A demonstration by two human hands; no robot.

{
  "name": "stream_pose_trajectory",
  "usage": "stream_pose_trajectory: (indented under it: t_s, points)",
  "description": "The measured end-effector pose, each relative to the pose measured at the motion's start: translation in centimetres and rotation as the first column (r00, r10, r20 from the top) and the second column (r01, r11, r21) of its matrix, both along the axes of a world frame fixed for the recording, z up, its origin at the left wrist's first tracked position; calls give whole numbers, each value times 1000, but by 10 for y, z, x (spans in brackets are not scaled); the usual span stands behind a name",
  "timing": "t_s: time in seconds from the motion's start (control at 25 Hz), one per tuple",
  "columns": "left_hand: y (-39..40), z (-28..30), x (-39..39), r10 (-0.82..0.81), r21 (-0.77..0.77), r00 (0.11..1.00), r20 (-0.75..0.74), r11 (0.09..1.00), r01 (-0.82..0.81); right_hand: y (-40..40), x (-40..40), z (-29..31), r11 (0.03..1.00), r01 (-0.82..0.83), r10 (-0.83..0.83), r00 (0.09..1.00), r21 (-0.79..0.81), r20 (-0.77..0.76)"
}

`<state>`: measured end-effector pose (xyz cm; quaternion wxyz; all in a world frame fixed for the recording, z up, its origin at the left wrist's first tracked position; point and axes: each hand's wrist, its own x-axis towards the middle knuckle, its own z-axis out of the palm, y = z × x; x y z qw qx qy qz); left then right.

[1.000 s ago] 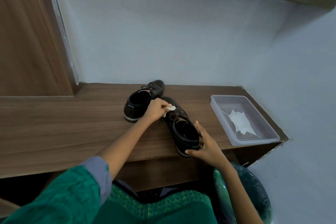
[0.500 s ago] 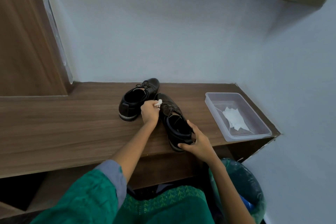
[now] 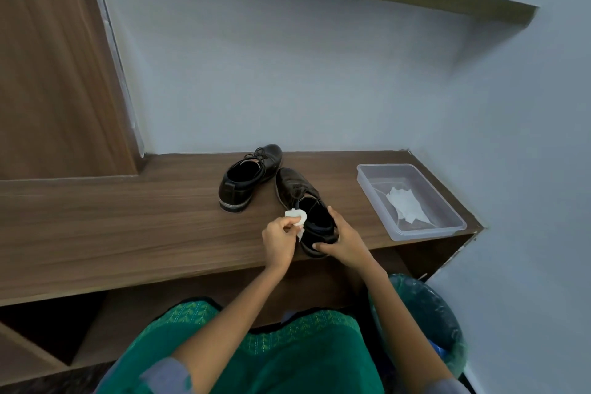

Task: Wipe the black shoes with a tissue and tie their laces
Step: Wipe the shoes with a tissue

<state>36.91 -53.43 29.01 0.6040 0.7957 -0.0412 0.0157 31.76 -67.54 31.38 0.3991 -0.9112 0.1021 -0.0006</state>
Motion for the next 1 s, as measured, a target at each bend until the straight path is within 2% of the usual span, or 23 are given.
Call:
stream_pose_trajectory:
  t_s: [0.12,0.2,0.32,0.4,0.6,0.8,1.0]
  points:
    - [6,9,-8,-44,-26,999,11,999,45,9,-7,9,992,-30,48,989,-121,142]
    - [8,17,-1,-10,-66,1000,-20,998,9,13,-8,17,985,22,16,976,-174,216]
    - [8,23,17,96,-141,980,-174,983,-121,18,-9,18,975,122,-93,983,-188,158]
    - [3,20,31,77,-148,965,-250,982,-117,22,-10,10,975,151,-134,985,-162,110]
    - [-12,-3,74,75,-250,892,-446,946,-205,19,-4,0,968,227,-208,964,-109,164]
    - [-17,0,95,128,-254,843,-523,920,-297,10,1,-17,962,257,-245,963,-95,115]
    - [-10,-13,32,47,-243,886,-461,954,-177,8,-1,-24,969,232,-220,968,-86,124]
